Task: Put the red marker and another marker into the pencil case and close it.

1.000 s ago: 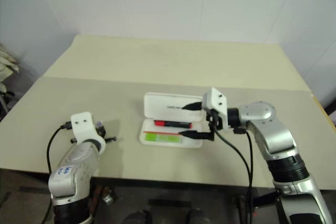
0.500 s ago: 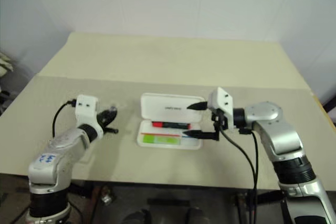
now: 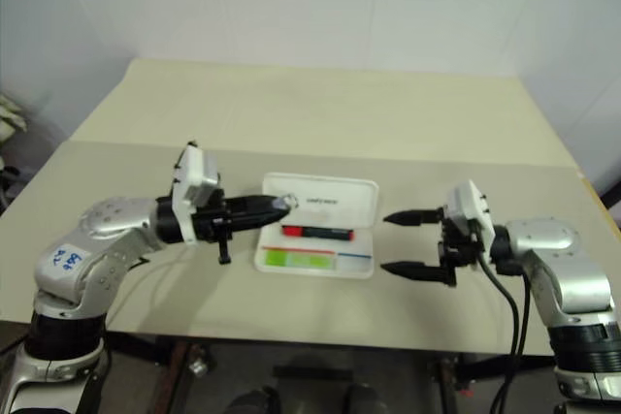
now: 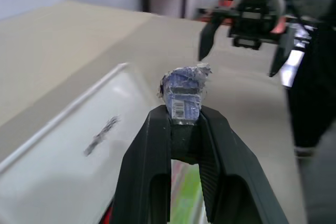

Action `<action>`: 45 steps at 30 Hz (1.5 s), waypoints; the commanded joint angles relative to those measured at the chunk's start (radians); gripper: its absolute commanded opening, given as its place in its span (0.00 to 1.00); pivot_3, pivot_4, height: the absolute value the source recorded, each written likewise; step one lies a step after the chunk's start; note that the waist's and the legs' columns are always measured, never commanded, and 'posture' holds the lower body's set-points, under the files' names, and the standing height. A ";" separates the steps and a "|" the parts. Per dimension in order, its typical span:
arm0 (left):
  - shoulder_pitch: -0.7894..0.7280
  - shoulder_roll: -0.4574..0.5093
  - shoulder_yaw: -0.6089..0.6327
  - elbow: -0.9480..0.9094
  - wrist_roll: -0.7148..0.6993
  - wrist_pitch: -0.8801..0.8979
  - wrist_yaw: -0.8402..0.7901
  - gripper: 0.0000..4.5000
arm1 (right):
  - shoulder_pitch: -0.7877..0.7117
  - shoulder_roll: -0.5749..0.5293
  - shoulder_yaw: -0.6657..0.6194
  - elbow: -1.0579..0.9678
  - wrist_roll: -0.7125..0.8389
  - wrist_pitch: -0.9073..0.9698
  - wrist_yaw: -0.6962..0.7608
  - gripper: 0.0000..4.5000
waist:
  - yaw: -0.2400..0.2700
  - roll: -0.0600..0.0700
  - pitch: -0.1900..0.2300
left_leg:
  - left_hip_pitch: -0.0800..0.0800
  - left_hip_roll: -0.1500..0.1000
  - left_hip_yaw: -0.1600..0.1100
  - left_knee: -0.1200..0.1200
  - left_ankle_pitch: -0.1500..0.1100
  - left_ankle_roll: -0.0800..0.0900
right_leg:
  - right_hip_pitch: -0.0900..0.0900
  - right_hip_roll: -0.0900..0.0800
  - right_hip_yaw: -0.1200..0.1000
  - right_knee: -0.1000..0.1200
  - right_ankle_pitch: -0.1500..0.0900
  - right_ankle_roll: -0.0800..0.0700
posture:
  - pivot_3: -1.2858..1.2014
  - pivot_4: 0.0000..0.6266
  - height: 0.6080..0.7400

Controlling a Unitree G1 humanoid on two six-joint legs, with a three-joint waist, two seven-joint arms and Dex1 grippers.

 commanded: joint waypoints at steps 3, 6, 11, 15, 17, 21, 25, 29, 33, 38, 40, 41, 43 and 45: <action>-0.081 -0.017 -0.130 0.064 0.032 -0.035 -0.080 0.08 | 0.069 -0.024 -0.058 -0.011 0.004 -0.060 0.003 1.00 | -0.003 0.000 0.000 | 0.000 0.001 0.000 0.004 -0.001 0.001 | 0.000 0.001 0.001 0.003 0.000 0.003 | 0.52 0.24 1.00; -0.117 -0.035 -0.214 0.140 0.076 -0.038 -0.106 0.08 | 0.105 -0.014 -0.073 -0.045 0.007 -0.061 -0.046 1.00 | -0.001 0.001 0.000 | 0.000 0.001 0.000 0.007 -0.001 0.001 | 0.000 0.002 0.001 0.006 0.000 0.004 | 0.52 0.24 1.00; -0.182 -0.062 -0.316 0.249 0.163 -0.053 -0.139 0.08 | 0.171 -0.024 -0.107 -0.089 0.029 -0.062 -0.069 1.00 | 0.000 0.001 0.000 | 0.000 0.000 0.000 0.009 -0.001 0.001 | 0.000 0.001 0.002 0.006 0.000 0.004 | 0.52 0.24 1.00; -0.244 -0.110 -0.354 0.348 0.225 -0.109 -0.138 0.08 | 0.214 -0.024 -0.139 -0.095 0.032 -0.075 -0.077 1.00 | 0.003 0.001 0.000 | 0.000 0.000 -0.001 0.009 -0.001 0.001 | 0.001 0.001 0.002 0.006 0.000 0.005 | 0.52 0.24 1.00; -0.279 -0.136 -0.374 0.401 0.262 -0.121 -0.136 0.08 | 0.221 -0.018 -0.147 -0.104 0.031 -0.076 -0.094 1.00 | 0.003 0.001 0.000 | 0.000 0.000 -0.001 0.009 -0.001 0.002 | 0.001 0.001 0.002 0.006 0.000 0.005 | 0.52 0.24 1.00; -0.308 -0.177 -0.399 0.474 0.305 -0.164 -0.161 0.08 | 0.235 -0.010 -0.150 -0.127 0.029 -0.073 -0.122 1.00 | 0.001 0.001 0.001 | -0.001 0.000 -0.001 0.009 -0.001 0.002 | 0.000 0.001 0.002 0.005 -0.001 0.006 | 0.52 0.24 1.00; -0.315 -0.209 -0.425 0.496 0.329 -0.177 -0.189 0.08 | 0.256 -0.005 -0.151 -0.142 0.027 -0.077 -0.145 1.00 | 0.001 0.001 0.001 | -0.001 0.000 -0.001 0.008 -0.001 0.002 | 0.000 0.001 0.002 0.006 -0.001 0.007 | 0.52 0.24 1.00; -0.334 -0.228 -0.466 0.528 0.389 -0.162 -0.183 0.08 | 0.268 -0.004 -0.152 -0.150 0.026 -0.080 -0.164 1.00 | 0.002 0.001 0.001 | -0.001 -0.001 -0.001 0.009 -0.001 0.002 | 0.000 0.001 0.002 0.006 -0.001 0.007 | 0.52 0.24 1.00; -0.346 -0.247 -0.477 0.536 0.410 -0.148 -0.192 0.08 | 0.274 -0.003 -0.149 -0.154 0.024 -0.081 -0.181 1.00 | 0.002 0.001 0.001 | -0.001 -0.001 -0.001 0.010 -0.001 0.002 | 0.000 0.001 0.002 0.007 -0.001 0.007 | 0.52 0.24 1.00; -0.362 -0.270 -0.470 0.560 0.438 -0.148 -0.177 0.08 | 0.279 0.000 -0.145 -0.154 0.025 -0.085 -0.192 1.00 | 0.002 0.001 0.001 | -0.001 -0.001 -0.001 0.009 -0.001 0.002 | 0.000 0.001 0.002 0.006 -0.001 0.007 | 0.52 0.24 1.00; -0.369 -0.280 -0.465 0.564 0.441 -0.148 -0.177 0.08 | 0.280 0.002 -0.142 -0.153 0.024 -0.087 -0.196 1.00 | 0.002 0.001 0.001 | -0.001 -0.001 -0.001 0.009 -0.001 0.002 | 0.000 0.001 0.002 0.007 -0.001 0.007 | 0.52 0.24 1.00; -0.372 -0.284 -0.463 0.566 0.442 -0.146 -0.176 0.08 | 0.280 0.002 -0.141 -0.153 0.023 -0.087 -0.197 1.00 | 0.002 0.001 0.001 | -0.001 -0.001 -0.001 0.009 -0.001 0.002 | 0.000 0.001 0.002 0.007 -0.001 0.007 | 0.52 0.24 1.00; -0.379 -0.293 -0.463 0.575 0.449 -0.146 -0.172 0.08 | 0.280 0.004 -0.139 -0.154 0.024 -0.087 -0.199 1.00 | 0.002 0.001 0.001 | -0.001 -0.001 -0.001 0.009 -0.001 0.002 | 0.000 0.001 0.002 0.007 -0.001 0.007 | 0.52 0.24 1.00; -0.383 -0.300 -0.465 0.585 0.455 -0.151 -0.170 0.08 | 0.277 0.005 -0.138 -0.151 0.025 -0.089 -0.200 1.00 | 0.002 0.001 0.001 | -0.001 -0.001 -0.001 0.010 -0.001 0.002 | 0.000 0.001 0.002 0.007 -0.001 0.007 | 0.52 0.24 1.00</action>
